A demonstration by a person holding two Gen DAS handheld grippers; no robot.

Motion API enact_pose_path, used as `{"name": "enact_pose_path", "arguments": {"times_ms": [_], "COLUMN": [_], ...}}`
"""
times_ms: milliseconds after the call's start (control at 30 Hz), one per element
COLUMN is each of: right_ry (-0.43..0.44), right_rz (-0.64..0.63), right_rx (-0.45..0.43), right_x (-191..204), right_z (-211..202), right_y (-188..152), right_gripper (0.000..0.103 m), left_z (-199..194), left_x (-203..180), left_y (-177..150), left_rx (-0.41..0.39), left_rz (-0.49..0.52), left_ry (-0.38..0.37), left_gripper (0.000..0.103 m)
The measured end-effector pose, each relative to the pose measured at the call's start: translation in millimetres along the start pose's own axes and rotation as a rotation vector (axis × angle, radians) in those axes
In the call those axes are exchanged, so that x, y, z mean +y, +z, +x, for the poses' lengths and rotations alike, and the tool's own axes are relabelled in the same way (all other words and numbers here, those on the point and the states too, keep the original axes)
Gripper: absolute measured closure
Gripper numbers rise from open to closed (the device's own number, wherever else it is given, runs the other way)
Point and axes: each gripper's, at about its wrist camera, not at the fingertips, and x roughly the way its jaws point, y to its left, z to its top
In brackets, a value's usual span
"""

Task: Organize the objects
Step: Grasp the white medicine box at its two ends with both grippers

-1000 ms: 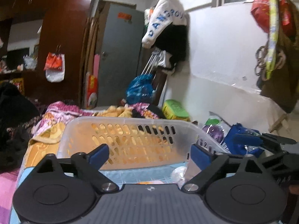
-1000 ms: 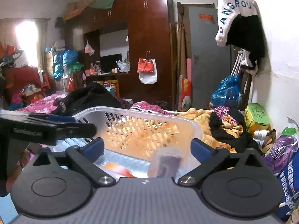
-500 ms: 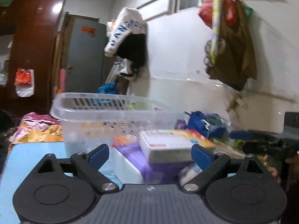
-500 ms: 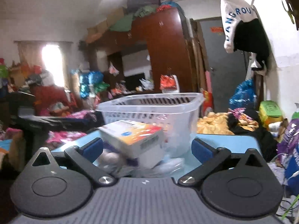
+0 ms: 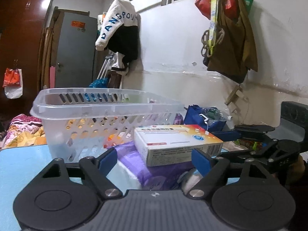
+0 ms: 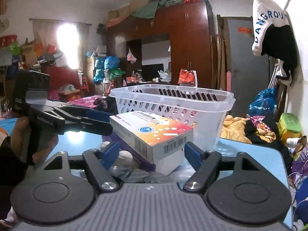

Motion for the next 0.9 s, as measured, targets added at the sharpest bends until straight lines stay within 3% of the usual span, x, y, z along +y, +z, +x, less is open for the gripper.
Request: {"name": "enact_pose_path", "arguments": {"times_ms": [133, 433, 900], "right_ry": [0.026, 0.031, -0.019], "right_rz": [0.007, 0.032, -0.069], "right_rx": [0.006, -0.008, -0.089], "right_x": [-1, -5, 13], "right_z": [-2, -9, -28], "right_y": [-6, -11, -14], "right_gripper": [0.039, 0.055, 0.061], "left_z": [7, -1, -32], "left_x": [-9, -16, -30], "left_y": [0, -6, -21], "left_rx": [0.024, -0.001, -0.109], "left_rz": [0.031, 0.053, 0.091], "left_ry": [-0.016, 0.01, 0.035], "left_gripper": [0.03, 0.042, 0.05]}}
